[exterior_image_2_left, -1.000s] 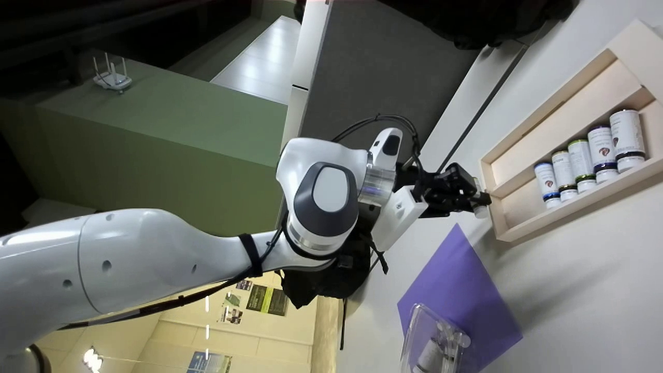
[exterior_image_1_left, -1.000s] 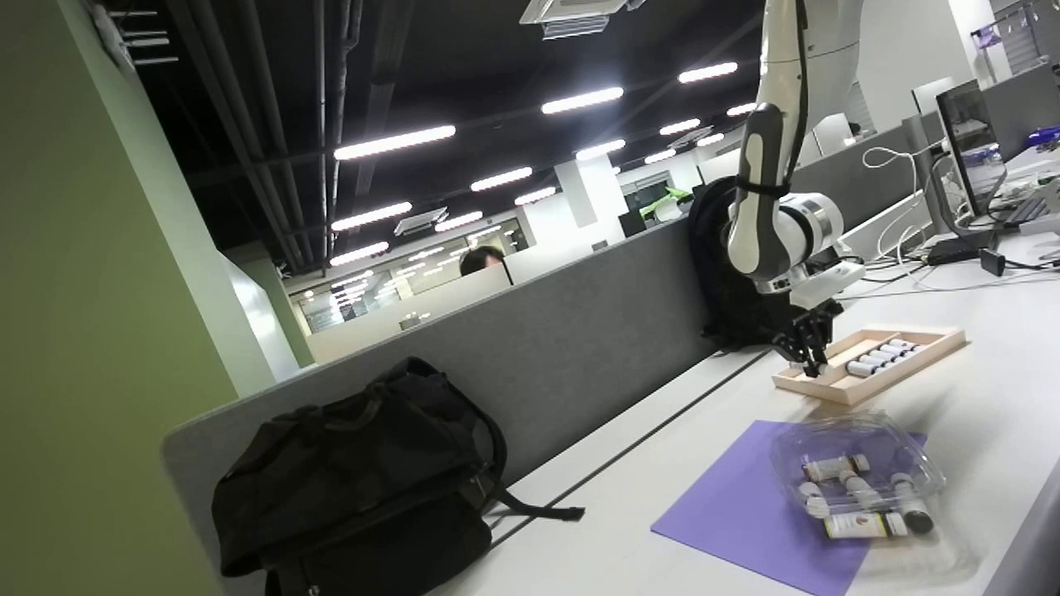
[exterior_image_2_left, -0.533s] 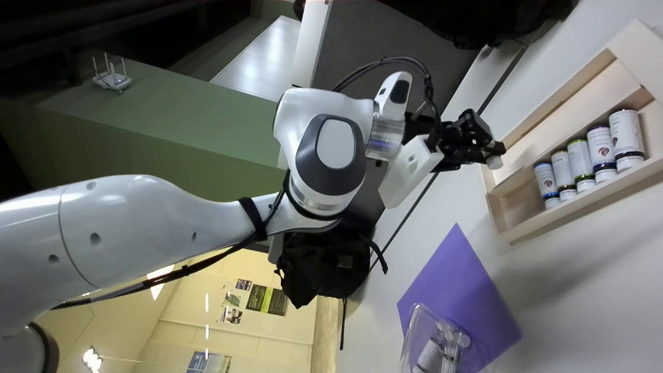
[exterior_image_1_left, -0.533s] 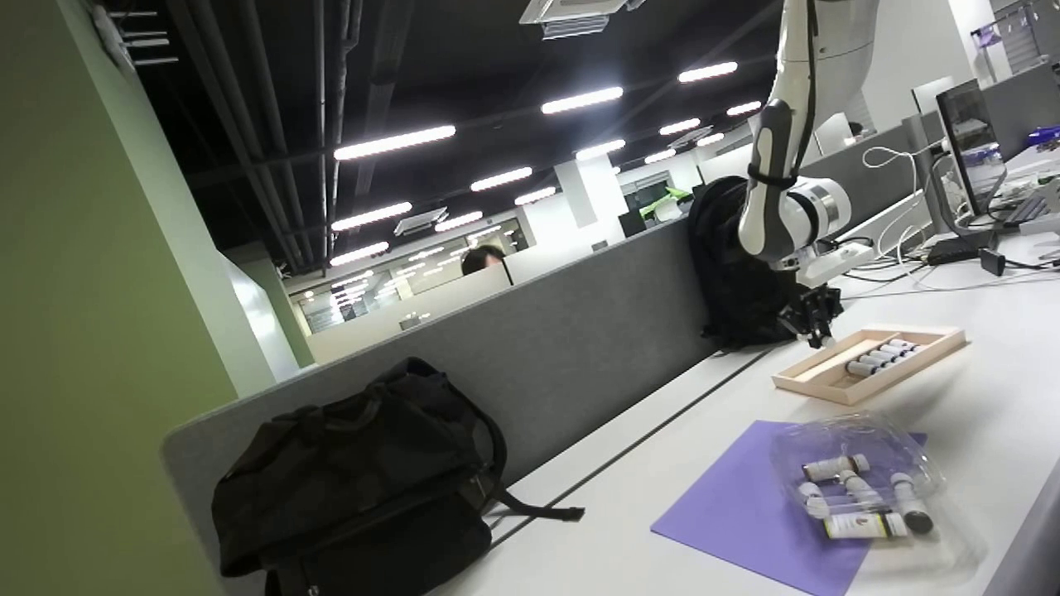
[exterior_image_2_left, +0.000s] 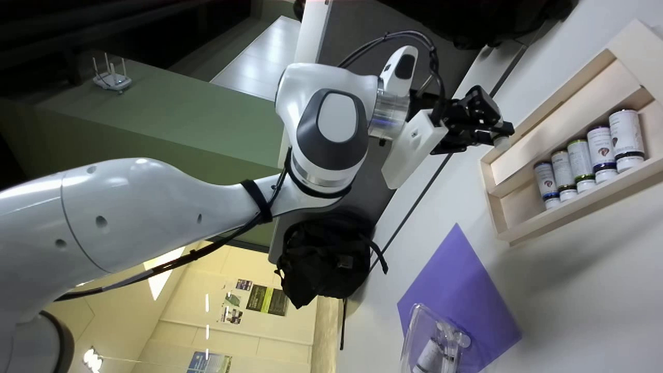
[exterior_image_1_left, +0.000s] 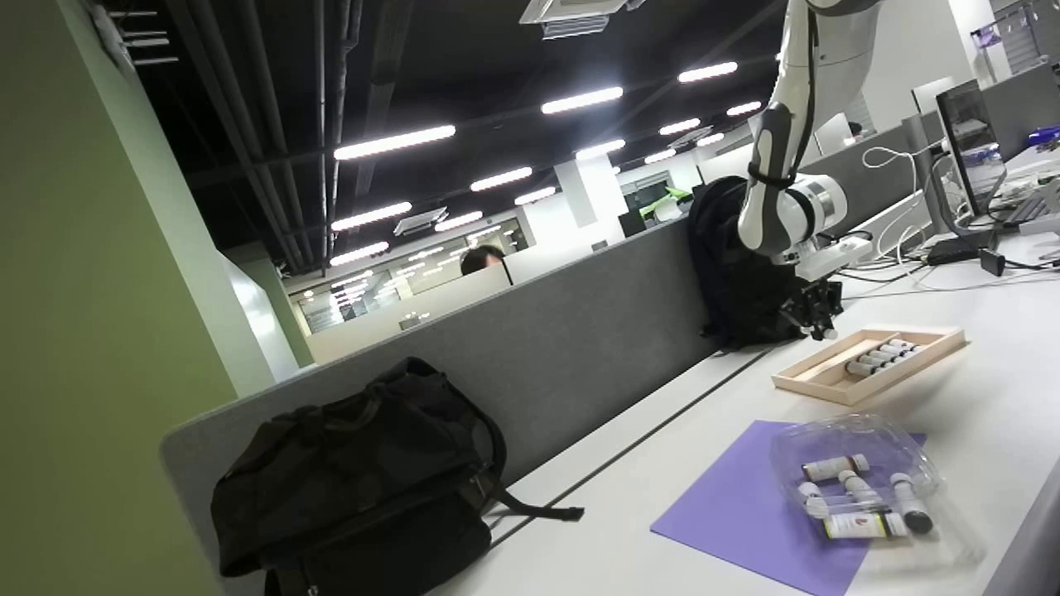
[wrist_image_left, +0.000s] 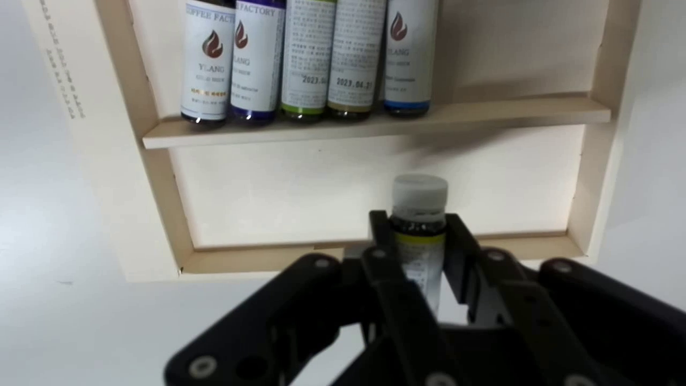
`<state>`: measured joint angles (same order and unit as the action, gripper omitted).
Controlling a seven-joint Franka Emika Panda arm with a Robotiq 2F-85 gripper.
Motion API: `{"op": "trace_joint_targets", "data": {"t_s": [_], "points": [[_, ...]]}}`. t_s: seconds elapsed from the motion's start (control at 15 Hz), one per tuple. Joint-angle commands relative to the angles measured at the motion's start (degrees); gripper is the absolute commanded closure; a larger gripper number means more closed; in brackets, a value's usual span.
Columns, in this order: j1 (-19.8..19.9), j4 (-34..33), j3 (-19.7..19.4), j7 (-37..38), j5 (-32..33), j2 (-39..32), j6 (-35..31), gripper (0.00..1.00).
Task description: Move the bottle from the table to the tray
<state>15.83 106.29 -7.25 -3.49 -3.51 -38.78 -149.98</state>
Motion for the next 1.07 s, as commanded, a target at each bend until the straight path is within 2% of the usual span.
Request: {"op": "trace_joint_targets", "data": {"t_s": [0.0, 0.33, 1.0], "points": [[-0.1, -0.7, -0.1, 0.2, 0.0, -0.5, 0.1, 0.88], [0.0, -2.6, 0.5, -0.4, 0.0, -3.1, -1.5, 0.88], [0.2, -6.0, 1.6, -1.2, -0.1, -8.1, -0.4, 0.88]]}}
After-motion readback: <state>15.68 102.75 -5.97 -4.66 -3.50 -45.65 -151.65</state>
